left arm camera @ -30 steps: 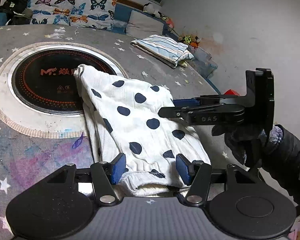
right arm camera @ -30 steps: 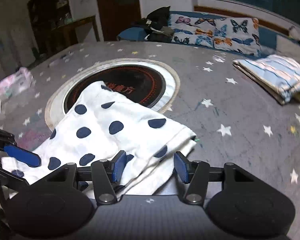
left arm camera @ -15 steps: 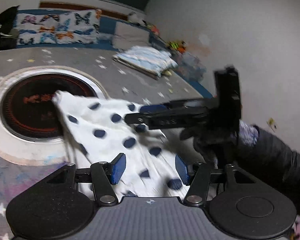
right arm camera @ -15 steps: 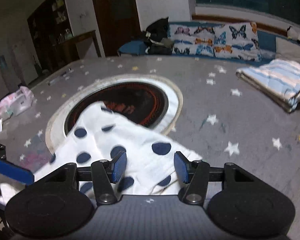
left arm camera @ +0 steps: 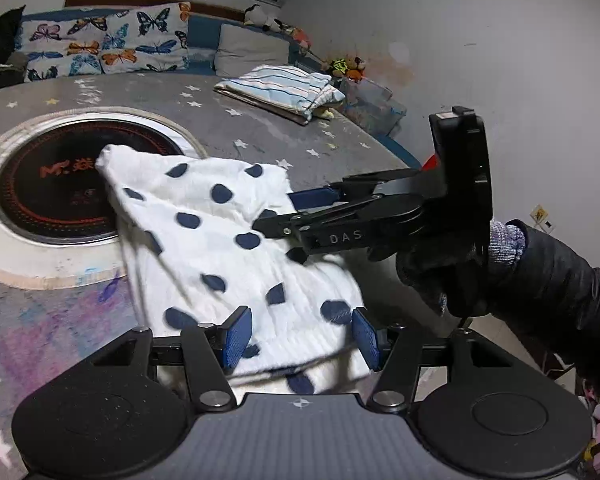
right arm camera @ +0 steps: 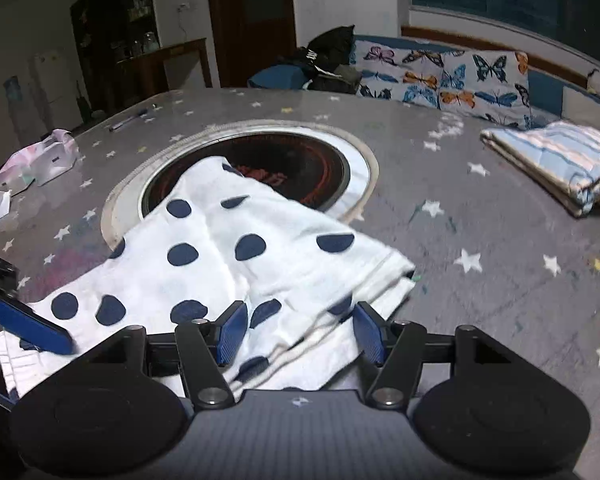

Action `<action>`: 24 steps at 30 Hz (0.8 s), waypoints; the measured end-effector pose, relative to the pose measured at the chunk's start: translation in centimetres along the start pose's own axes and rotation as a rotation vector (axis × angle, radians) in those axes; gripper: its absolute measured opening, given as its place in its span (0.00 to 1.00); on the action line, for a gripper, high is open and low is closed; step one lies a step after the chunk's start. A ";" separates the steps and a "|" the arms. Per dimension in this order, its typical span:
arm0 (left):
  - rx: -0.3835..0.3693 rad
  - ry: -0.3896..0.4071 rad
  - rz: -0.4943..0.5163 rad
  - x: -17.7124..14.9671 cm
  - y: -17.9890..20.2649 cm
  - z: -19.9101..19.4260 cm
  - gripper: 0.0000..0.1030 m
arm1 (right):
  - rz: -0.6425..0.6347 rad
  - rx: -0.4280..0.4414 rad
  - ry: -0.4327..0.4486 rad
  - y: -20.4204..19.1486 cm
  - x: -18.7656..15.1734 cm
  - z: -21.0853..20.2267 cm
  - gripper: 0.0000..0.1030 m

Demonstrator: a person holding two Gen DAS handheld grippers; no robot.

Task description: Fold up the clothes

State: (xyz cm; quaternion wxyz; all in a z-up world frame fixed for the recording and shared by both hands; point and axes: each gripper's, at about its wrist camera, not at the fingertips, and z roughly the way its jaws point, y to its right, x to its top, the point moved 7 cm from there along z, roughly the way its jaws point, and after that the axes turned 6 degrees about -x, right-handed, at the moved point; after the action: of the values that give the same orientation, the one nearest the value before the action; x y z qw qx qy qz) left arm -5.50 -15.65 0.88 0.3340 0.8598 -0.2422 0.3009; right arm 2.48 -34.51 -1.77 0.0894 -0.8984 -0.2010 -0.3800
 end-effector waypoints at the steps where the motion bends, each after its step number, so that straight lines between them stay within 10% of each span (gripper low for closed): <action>1: 0.008 0.005 -0.003 -0.1 -0.2 -0.5 0.57 | 0.001 -0.002 0.001 0.0 -0.1 -0.1 0.59; 13: 0.079 0.071 -0.073 -1.7 -2.0 -5.4 0.64 | -0.199 0.069 0.087 -4.8 0.0 -5.0 0.64; 24: 0.048 -0.051 -0.119 -5.0 -2.3 -3.3 0.62 | -0.211 0.071 0.087 -5.3 -0.5 -5.8 0.65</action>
State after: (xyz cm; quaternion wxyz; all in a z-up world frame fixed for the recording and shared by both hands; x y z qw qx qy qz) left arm -8.73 -10.65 -1.52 0.3242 0.8879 -0.1917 0.2642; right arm -3.87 -31.74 1.96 0.0892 -0.8512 -0.3037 -0.4186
